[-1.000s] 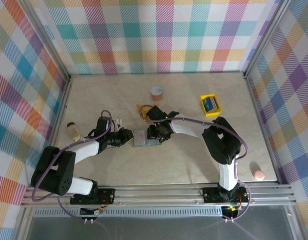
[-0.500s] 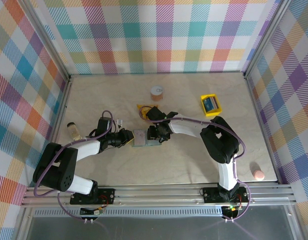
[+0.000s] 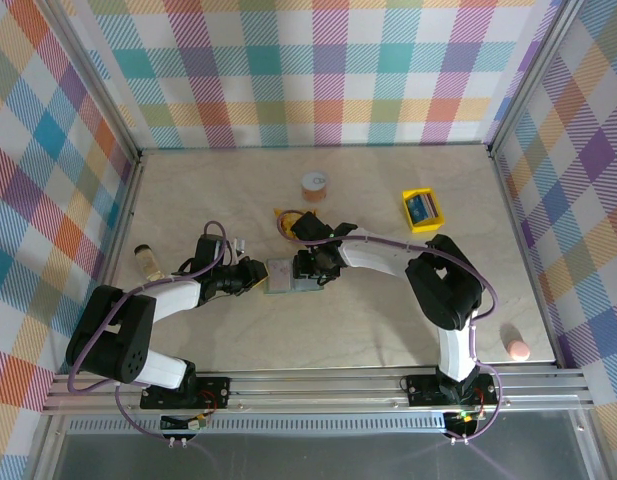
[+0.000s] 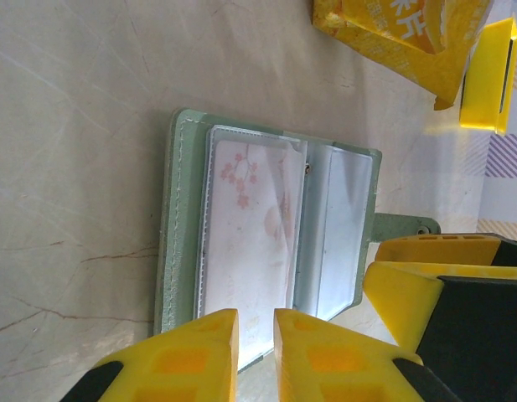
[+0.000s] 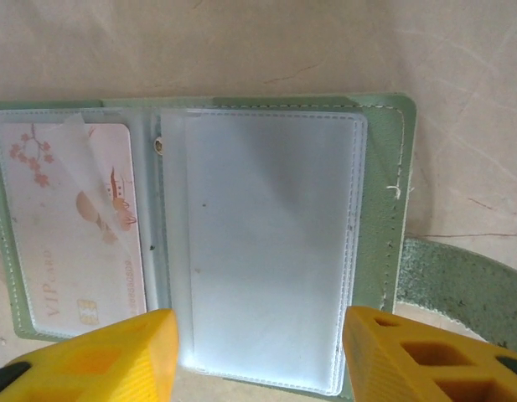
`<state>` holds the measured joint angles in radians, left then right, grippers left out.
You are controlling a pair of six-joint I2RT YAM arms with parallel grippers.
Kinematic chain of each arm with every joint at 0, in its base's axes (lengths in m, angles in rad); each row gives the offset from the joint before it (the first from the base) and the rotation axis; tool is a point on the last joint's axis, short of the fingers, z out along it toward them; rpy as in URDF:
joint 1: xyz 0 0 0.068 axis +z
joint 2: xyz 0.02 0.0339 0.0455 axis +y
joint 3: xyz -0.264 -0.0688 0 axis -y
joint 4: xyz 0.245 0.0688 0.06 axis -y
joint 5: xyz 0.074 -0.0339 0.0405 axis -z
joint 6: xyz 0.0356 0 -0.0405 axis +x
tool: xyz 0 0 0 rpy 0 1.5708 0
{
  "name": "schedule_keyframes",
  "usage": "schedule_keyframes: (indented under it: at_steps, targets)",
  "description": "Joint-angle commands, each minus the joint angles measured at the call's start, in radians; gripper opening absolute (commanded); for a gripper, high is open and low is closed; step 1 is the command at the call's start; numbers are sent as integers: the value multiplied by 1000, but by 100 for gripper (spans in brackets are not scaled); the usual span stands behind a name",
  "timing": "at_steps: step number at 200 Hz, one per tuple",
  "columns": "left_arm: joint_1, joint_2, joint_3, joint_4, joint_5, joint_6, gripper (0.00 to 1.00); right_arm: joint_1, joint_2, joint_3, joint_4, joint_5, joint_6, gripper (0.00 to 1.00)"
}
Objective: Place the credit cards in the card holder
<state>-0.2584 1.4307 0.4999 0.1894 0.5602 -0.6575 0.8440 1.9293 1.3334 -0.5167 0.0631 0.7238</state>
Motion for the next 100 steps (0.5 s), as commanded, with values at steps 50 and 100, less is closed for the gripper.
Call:
schedule_keyframes:
  at_steps: [50,100]
  targets:
    - [-1,26,-6,23,18,19,18,-5,51,26,16,-54,12,54]
    - [-1,45,-9,34,20,22,18,-8,57,23,23,-68,6,50]
